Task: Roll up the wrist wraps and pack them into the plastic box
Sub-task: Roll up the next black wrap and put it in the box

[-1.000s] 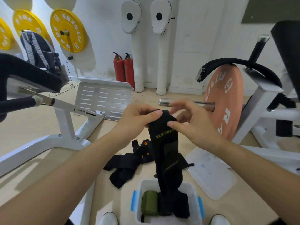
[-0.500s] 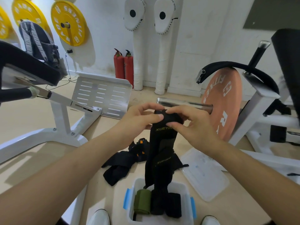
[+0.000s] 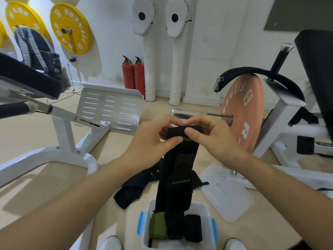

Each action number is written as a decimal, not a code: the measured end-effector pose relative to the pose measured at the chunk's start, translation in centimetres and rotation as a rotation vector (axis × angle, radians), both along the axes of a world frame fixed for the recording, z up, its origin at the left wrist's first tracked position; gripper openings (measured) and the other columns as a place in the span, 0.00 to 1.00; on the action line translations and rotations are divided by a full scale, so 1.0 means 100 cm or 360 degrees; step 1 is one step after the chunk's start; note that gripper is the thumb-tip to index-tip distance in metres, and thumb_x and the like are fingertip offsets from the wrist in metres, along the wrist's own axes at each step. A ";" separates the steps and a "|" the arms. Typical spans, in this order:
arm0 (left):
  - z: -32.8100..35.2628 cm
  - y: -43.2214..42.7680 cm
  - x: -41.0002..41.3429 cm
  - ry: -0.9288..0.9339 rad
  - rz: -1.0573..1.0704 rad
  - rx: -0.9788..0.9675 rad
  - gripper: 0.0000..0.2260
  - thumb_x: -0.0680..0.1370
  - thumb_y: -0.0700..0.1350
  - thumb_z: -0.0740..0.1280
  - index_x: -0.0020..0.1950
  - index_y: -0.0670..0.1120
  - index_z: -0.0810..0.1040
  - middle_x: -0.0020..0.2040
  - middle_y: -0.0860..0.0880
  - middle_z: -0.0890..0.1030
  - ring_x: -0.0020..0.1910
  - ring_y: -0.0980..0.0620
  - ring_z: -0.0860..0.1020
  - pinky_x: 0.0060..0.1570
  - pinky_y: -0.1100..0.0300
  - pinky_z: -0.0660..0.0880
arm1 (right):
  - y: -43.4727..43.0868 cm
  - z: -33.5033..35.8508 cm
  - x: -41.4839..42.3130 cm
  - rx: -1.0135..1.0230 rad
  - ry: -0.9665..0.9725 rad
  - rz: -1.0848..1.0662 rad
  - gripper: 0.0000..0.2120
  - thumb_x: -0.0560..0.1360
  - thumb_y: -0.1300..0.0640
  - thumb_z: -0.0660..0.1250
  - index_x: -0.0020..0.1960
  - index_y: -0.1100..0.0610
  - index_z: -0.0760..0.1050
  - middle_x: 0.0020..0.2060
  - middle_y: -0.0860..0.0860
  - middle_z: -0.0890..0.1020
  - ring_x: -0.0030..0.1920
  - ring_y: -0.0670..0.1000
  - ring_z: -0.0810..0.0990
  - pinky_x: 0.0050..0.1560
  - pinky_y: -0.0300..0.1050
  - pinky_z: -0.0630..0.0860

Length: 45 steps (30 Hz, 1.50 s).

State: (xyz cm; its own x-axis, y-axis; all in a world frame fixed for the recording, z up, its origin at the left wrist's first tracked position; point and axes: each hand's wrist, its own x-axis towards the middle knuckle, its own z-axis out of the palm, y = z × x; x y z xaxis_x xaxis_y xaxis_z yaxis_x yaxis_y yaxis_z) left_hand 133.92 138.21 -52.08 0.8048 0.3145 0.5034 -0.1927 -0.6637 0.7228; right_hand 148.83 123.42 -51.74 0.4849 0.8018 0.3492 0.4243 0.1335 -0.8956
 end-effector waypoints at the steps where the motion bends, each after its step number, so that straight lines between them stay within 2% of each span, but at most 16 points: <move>1: 0.000 -0.001 0.000 -0.0006 0.0018 -0.0008 0.14 0.77 0.41 0.75 0.58 0.56 0.79 0.47 0.54 0.84 0.49 0.53 0.83 0.49 0.63 0.79 | -0.001 0.001 0.001 0.0008 -0.0062 -0.0010 0.12 0.74 0.60 0.75 0.56 0.52 0.81 0.51 0.53 0.84 0.53 0.54 0.84 0.53 0.48 0.81; 4: 0.003 -0.002 0.001 -0.0034 0.0014 -0.0188 0.12 0.79 0.41 0.73 0.55 0.56 0.77 0.45 0.53 0.84 0.45 0.54 0.83 0.45 0.64 0.78 | -0.005 0.004 0.000 0.0051 -0.0197 0.0066 0.18 0.73 0.67 0.76 0.59 0.55 0.77 0.56 0.49 0.82 0.57 0.53 0.82 0.56 0.52 0.82; 8: 0.007 -0.003 0.001 -0.0028 -0.0045 -0.0506 0.09 0.80 0.39 0.70 0.51 0.54 0.78 0.44 0.44 0.85 0.43 0.46 0.83 0.46 0.48 0.83 | -0.004 0.003 -0.011 0.0019 -0.0353 0.0086 0.17 0.72 0.70 0.74 0.56 0.54 0.78 0.51 0.46 0.80 0.56 0.51 0.81 0.58 0.49 0.81; 12: 0.010 -0.005 0.001 0.0015 -0.0122 -0.0676 0.09 0.80 0.38 0.71 0.54 0.52 0.79 0.47 0.43 0.86 0.48 0.46 0.85 0.48 0.55 0.82 | 0.000 0.004 -0.014 0.0042 -0.0084 0.0021 0.15 0.71 0.72 0.74 0.52 0.56 0.80 0.46 0.46 0.81 0.49 0.49 0.83 0.48 0.43 0.82; 18: 0.008 -0.001 -0.004 0.0142 -0.0031 -0.0080 0.25 0.75 0.36 0.75 0.65 0.57 0.75 0.55 0.58 0.82 0.51 0.55 0.79 0.42 0.65 0.76 | -0.002 0.011 -0.012 0.0076 0.0203 -0.0040 0.14 0.72 0.74 0.73 0.49 0.56 0.80 0.50 0.57 0.83 0.50 0.50 0.84 0.46 0.44 0.83; 20: 0.009 -0.003 -0.004 0.0141 0.0045 -0.0006 0.25 0.75 0.37 0.75 0.66 0.58 0.75 0.54 0.61 0.81 0.51 0.57 0.79 0.42 0.67 0.74 | -0.002 0.010 -0.012 0.0074 0.0228 -0.0032 0.15 0.72 0.74 0.73 0.48 0.55 0.80 0.50 0.57 0.83 0.52 0.53 0.83 0.48 0.46 0.84; 22: 0.008 -0.007 -0.004 0.0124 0.0053 -0.0069 0.25 0.75 0.36 0.74 0.66 0.58 0.75 0.54 0.63 0.81 0.52 0.59 0.79 0.42 0.66 0.76 | -0.001 0.009 -0.013 0.0089 0.0277 -0.0030 0.15 0.72 0.75 0.72 0.49 0.57 0.80 0.49 0.56 0.83 0.52 0.55 0.84 0.50 0.48 0.84; 26: 0.003 -0.012 0.000 0.0098 0.0032 -0.0232 0.25 0.74 0.33 0.73 0.65 0.56 0.77 0.54 0.61 0.81 0.51 0.54 0.81 0.45 0.54 0.84 | 0.000 0.007 -0.016 0.0088 0.0290 0.0003 0.14 0.72 0.75 0.72 0.50 0.58 0.79 0.48 0.53 0.83 0.52 0.53 0.84 0.52 0.50 0.84; 28: 0.005 -0.009 -0.001 0.0121 0.0042 -0.0166 0.25 0.74 0.34 0.74 0.64 0.58 0.78 0.54 0.61 0.82 0.49 0.56 0.81 0.44 0.59 0.82 | -0.001 0.008 -0.017 0.0055 0.0314 0.0018 0.14 0.72 0.74 0.72 0.50 0.57 0.79 0.48 0.52 0.83 0.51 0.50 0.84 0.51 0.47 0.84; 31: 0.011 -0.004 -0.005 0.0176 0.0073 0.0045 0.26 0.72 0.38 0.78 0.62 0.61 0.77 0.52 0.63 0.81 0.45 0.63 0.80 0.44 0.68 0.77 | -0.002 0.009 -0.015 0.0011 0.0437 0.0043 0.15 0.72 0.73 0.72 0.51 0.56 0.79 0.49 0.57 0.84 0.50 0.52 0.84 0.50 0.46 0.84; 33: 0.013 -0.001 -0.005 0.0230 0.0146 0.0186 0.24 0.71 0.43 0.80 0.61 0.63 0.77 0.50 0.64 0.82 0.43 0.61 0.80 0.47 0.65 0.78 | -0.003 0.009 -0.015 -0.0024 0.0500 0.0069 0.16 0.72 0.72 0.73 0.53 0.56 0.79 0.49 0.60 0.84 0.49 0.54 0.84 0.51 0.48 0.84; 34: 0.014 0.001 -0.005 0.0244 0.0179 0.0248 0.22 0.71 0.47 0.80 0.60 0.64 0.78 0.48 0.64 0.82 0.42 0.60 0.80 0.49 0.59 0.80 | -0.003 0.009 -0.014 -0.0042 0.0509 0.0080 0.15 0.72 0.72 0.73 0.54 0.56 0.79 0.49 0.62 0.84 0.48 0.54 0.84 0.52 0.48 0.84; 36: 0.014 0.003 -0.005 0.0268 0.0240 0.0385 0.20 0.71 0.54 0.77 0.60 0.65 0.77 0.46 0.62 0.82 0.43 0.57 0.80 0.49 0.49 0.80 | -0.002 0.009 -0.014 -0.0074 0.0481 0.0096 0.14 0.72 0.69 0.74 0.55 0.56 0.79 0.49 0.63 0.84 0.47 0.55 0.84 0.53 0.48 0.83; 38: 0.013 0.003 -0.005 0.0294 0.0321 0.0539 0.17 0.73 0.57 0.74 0.60 0.65 0.76 0.46 0.62 0.81 0.44 0.56 0.78 0.47 0.47 0.79 | -0.002 0.008 -0.013 -0.0103 0.0408 0.0085 0.13 0.73 0.66 0.74 0.55 0.56 0.80 0.49 0.62 0.85 0.48 0.55 0.85 0.55 0.49 0.83; 42: 0.010 0.003 -0.004 0.0148 0.0495 0.0726 0.13 0.75 0.61 0.68 0.58 0.61 0.82 0.46 0.56 0.73 0.47 0.56 0.70 0.39 0.56 0.72 | -0.005 0.008 -0.011 -0.0171 0.0118 0.0084 0.15 0.72 0.62 0.77 0.57 0.56 0.79 0.48 0.60 0.85 0.51 0.60 0.84 0.59 0.54 0.81; 45: 0.010 0.003 -0.003 0.0123 0.0476 0.0621 0.13 0.74 0.60 0.69 0.55 0.57 0.85 0.48 0.53 0.70 0.49 0.55 0.68 0.42 0.64 0.67 | -0.006 0.009 -0.009 -0.0153 -0.0042 0.0083 0.14 0.73 0.62 0.77 0.56 0.57 0.80 0.48 0.57 0.83 0.51 0.56 0.84 0.58 0.57 0.81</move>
